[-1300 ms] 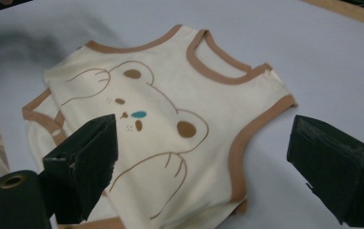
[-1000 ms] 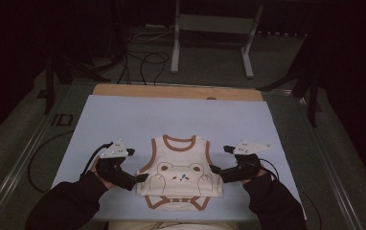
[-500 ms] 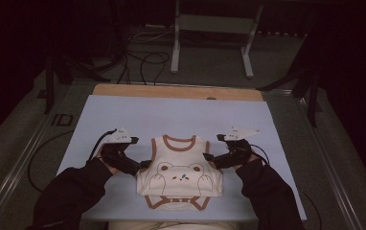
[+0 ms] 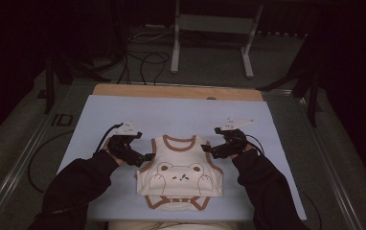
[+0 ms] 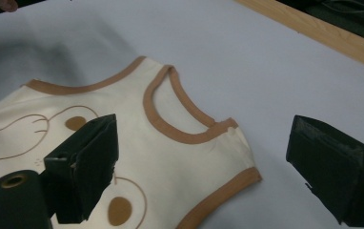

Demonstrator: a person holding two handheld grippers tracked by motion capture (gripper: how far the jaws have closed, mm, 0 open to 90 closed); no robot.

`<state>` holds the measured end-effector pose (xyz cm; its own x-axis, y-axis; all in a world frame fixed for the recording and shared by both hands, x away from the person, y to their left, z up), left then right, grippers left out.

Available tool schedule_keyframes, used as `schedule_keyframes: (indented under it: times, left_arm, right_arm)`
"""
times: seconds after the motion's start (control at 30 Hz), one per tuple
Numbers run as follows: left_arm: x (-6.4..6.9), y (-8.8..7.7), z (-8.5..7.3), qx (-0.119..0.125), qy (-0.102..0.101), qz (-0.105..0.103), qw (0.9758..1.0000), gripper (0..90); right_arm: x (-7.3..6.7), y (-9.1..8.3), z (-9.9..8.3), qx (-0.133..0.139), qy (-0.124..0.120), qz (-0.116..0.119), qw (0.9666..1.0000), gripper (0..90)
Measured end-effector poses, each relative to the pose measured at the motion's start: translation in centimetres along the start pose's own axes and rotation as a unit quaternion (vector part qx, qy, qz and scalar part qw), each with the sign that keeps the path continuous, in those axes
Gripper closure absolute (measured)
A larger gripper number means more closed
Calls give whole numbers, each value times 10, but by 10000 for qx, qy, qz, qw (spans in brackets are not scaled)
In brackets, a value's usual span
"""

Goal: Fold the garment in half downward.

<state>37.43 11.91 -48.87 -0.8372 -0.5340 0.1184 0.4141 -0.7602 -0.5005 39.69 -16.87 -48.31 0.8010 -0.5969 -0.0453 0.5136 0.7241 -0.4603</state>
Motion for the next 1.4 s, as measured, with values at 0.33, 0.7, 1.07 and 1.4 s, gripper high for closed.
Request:
schedule_keyframes:
  times: [0.33, 0.7, 1.07, 1.4]
  left_arm:
    - [-11, 20, -3, -227, 106, -6, 9997, 2]
    - [-26, 40, -3, -314, 55, 3, 9995, 2]
    - [-41, 58, -17, -582, -110, -27, 9982, 3]
    - [-51, 67, -23, -759, -59, 99, 9970, 186]
  right_arm:
    - [18, 19, -9, -187, 100, -40, 9998, 102]
    - [31, 37, -23, -399, 204, -85, 9990, 102]
    - [46, 48, -36, -501, 325, -178, 9981, 102]
    - [48, 58, -46, -745, 272, -224, 9966, 197]
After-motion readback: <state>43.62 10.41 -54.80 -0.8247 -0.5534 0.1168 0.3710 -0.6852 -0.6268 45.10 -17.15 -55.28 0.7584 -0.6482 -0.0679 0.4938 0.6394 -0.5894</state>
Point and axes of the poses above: each handheld gripper's, and its own axes: y roughly forward along the jaws, z roughly out of its top, x roughly to its right, the point moved 6 cm from there along y, roughly forward along the jaws, and after that the axes turned 8 degrees about x, right-handed, at the moved point
